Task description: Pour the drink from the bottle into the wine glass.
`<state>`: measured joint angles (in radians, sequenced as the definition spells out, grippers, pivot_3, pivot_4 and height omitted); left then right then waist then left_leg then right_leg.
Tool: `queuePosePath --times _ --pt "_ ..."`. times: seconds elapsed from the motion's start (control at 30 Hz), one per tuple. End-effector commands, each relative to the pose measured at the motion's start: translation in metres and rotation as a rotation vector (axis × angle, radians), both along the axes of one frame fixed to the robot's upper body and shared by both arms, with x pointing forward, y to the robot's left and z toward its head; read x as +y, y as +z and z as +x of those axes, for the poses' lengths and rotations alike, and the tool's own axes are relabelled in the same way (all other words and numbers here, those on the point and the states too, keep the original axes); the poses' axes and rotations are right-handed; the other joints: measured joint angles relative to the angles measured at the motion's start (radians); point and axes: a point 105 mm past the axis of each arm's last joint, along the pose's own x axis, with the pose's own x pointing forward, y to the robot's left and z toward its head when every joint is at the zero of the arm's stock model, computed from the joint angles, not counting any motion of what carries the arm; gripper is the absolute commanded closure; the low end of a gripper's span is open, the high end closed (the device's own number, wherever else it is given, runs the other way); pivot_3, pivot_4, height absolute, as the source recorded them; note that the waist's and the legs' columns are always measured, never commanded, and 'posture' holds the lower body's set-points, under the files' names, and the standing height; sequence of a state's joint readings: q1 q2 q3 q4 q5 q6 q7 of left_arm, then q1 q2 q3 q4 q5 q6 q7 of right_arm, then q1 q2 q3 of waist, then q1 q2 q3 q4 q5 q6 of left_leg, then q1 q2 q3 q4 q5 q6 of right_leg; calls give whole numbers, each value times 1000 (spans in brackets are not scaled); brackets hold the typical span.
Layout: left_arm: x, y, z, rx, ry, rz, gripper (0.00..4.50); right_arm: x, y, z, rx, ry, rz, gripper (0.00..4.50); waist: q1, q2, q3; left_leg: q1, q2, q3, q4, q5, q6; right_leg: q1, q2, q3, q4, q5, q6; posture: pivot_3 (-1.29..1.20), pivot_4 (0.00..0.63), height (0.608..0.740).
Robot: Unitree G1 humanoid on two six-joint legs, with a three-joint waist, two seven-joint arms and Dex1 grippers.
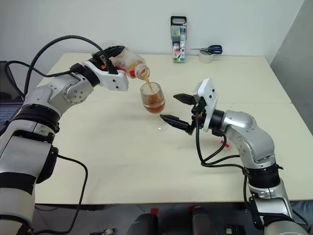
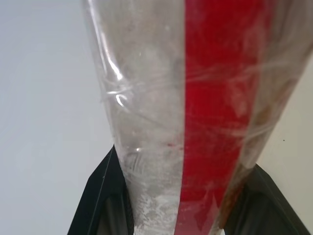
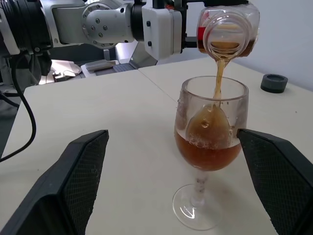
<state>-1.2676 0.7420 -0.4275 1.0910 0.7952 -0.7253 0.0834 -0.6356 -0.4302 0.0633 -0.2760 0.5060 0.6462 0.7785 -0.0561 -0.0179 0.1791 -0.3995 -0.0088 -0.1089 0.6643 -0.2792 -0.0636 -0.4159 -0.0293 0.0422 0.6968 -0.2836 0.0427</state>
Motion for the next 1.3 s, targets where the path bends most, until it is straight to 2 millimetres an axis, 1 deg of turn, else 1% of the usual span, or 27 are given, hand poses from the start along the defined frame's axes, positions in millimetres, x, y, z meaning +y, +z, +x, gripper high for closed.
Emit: queuePosePath --times 0.03,0.33,0.43,0.6,0.67,0.7,0.77,0.83,0.93,1.07,1.3 --pt "1 15 -2 -22 -8 -73 2791 5 8 -8 -35 25 21 0 0 0 0 0 0 0 0 0 0 0 0 0 0 0 0 0 150 740" --pt "-4 2 -4 64 -49 -195 2791 13 6 -12 -39 12 49 0 -1 0 0 0 0 0 0 0 0 -1 0 0 1 0 0 0 150 740" --pt "-6 -3 -4 122 -65 -277 2791 15 7 -11 -52 1 62 0 -1 0 0 -1 0 0 0 0 -1 -1 0 0 1 0 0 0 150 740" --pt "-9 -10 -4 235 -96 -490 2791 19 5 -13 -88 1 43 0 -3 0 0 0 0 0 0 0 -1 -1 0 0 1 0 0 0 150 740" --pt "-2 -14 -4 308 -97 -668 2791 21 1 -17 -106 18 12 0 -4 0 0 0 0 0 1 0 -1 -1 0 0 1 0 0 0 150 740" --pt "5 -18 -3 349 -85 -781 2791 22 -1 -19 -112 23 -1 0 -5 0 0 0 1 0 1 0 -1 -1 0 0 1 0 0 0 150 740" --pt "20 -33 -4 439 -54 -993 2791 24 -3 -22 -103 34 -17 0 -10 0 0 0 1 0 1 0 -1 -1 0 1 1 0 0 0 150 740" --pt "30 -47 -8 510 -27 -1127 2791 27 -5 -25 -91 52 -26 0 -19 0 0 0 1 0 1 0 -1 -2 0 0 2 0 0 0 150 740" --pt "41 -67 -20 584 6 -1278 2791 33 -8 -30 -78 72 -39 0 -29 0 0 0 1 -1 1 0 -1 -2 0 0 2 0 0 0 150 740" --pt "55 -92 -33 639 66 -1391 2791 37 -12 -30 -69 73 -55 0 -28 0 -1 0 1 -2 1 1 -1 -2 0 0 2 0 0 0 150 740" --pt "76 -127 -48 665 126 -1455 2791 45 -19 -32 -49 87 -77 0 -26 -1 -1 0 1 -1 1 1 -1 -1 -1 0 2 0 0 0 150 740"
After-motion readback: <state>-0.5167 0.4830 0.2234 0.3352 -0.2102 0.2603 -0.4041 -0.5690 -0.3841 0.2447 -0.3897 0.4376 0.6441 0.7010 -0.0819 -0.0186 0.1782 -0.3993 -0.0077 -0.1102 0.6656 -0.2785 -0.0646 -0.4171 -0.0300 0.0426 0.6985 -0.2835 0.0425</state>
